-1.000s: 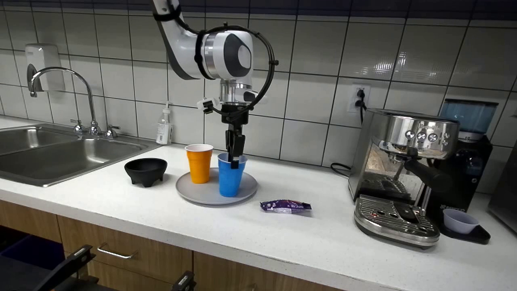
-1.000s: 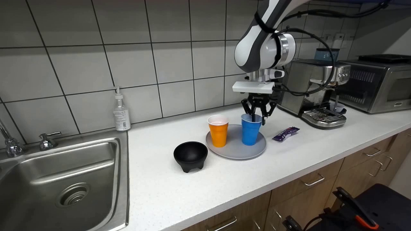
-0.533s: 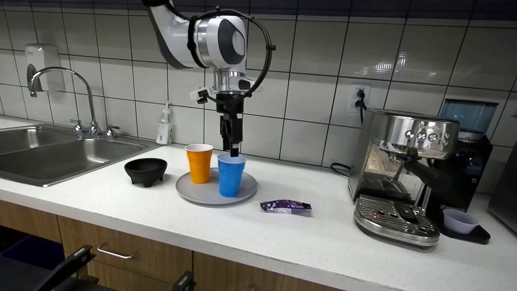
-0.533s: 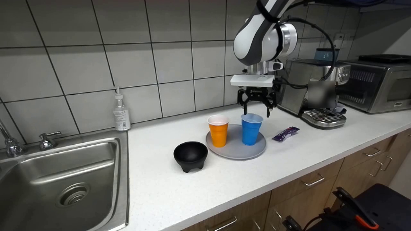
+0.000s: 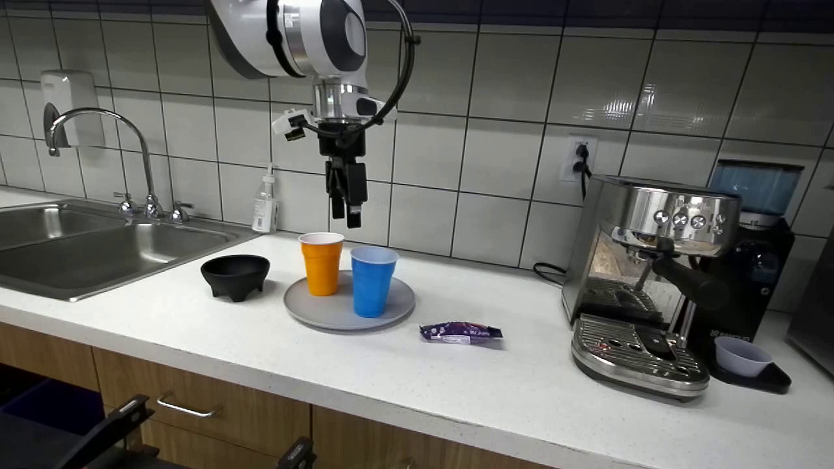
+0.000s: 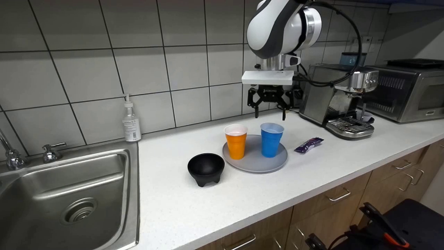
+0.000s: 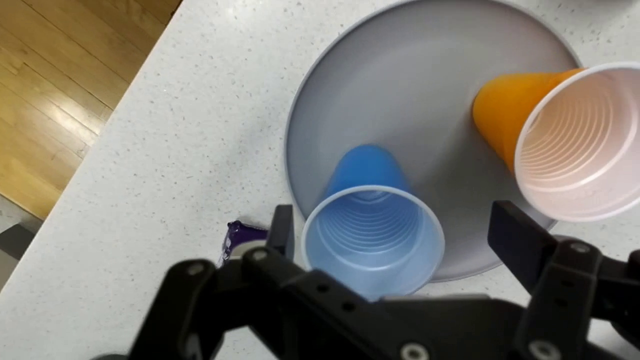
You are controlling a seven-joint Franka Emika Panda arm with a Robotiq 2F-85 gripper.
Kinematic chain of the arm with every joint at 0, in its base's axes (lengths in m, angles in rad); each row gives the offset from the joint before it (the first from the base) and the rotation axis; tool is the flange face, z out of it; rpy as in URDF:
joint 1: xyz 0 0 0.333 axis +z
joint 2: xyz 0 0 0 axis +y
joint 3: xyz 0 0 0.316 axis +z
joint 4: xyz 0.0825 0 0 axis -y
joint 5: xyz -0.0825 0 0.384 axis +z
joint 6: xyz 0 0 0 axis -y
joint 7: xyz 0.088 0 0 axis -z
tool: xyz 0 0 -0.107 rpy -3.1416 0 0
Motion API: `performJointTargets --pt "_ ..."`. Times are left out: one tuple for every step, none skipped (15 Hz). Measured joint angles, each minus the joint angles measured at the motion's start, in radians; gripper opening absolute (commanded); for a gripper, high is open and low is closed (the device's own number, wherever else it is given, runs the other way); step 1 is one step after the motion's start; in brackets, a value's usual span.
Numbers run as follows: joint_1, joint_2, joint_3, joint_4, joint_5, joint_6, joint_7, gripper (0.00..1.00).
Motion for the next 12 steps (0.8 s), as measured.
performJointTargets --pt "0.001 -0.012 0.012 -0.007 0.0 -0.007 -0.001 1.0" --pt "0.001 -0.017 0.018 -0.01 0.0 -0.008 0.0 1.0" --pt "0.001 -0.016 0.018 -0.01 0.0 -0.008 0.0 1.0" --pt "0.0 -0.013 0.018 -0.01 0.0 -0.008 0.0 1.0" --pt "-0.002 -0.01 0.018 -0.01 0.0 -0.007 0.0 1.0" --pt "-0.004 -0.008 0.018 -0.01 0.0 -0.007 0.0 1.0" --pt "-0.004 -0.008 0.018 -0.01 0.0 -0.007 0.0 1.0" --pt "-0.004 -0.007 0.018 -0.01 0.0 -0.007 0.0 1.0" --pt "-0.004 -0.007 0.018 -0.01 0.0 -0.007 0.0 1.0" --pt "-0.004 -0.007 0.018 -0.01 0.0 -0.007 0.0 1.0" --pt "-0.004 -0.007 0.018 -0.01 0.0 -0.007 0.0 1.0" --pt "-0.004 -0.007 0.018 -0.01 0.0 -0.007 0.0 1.0"
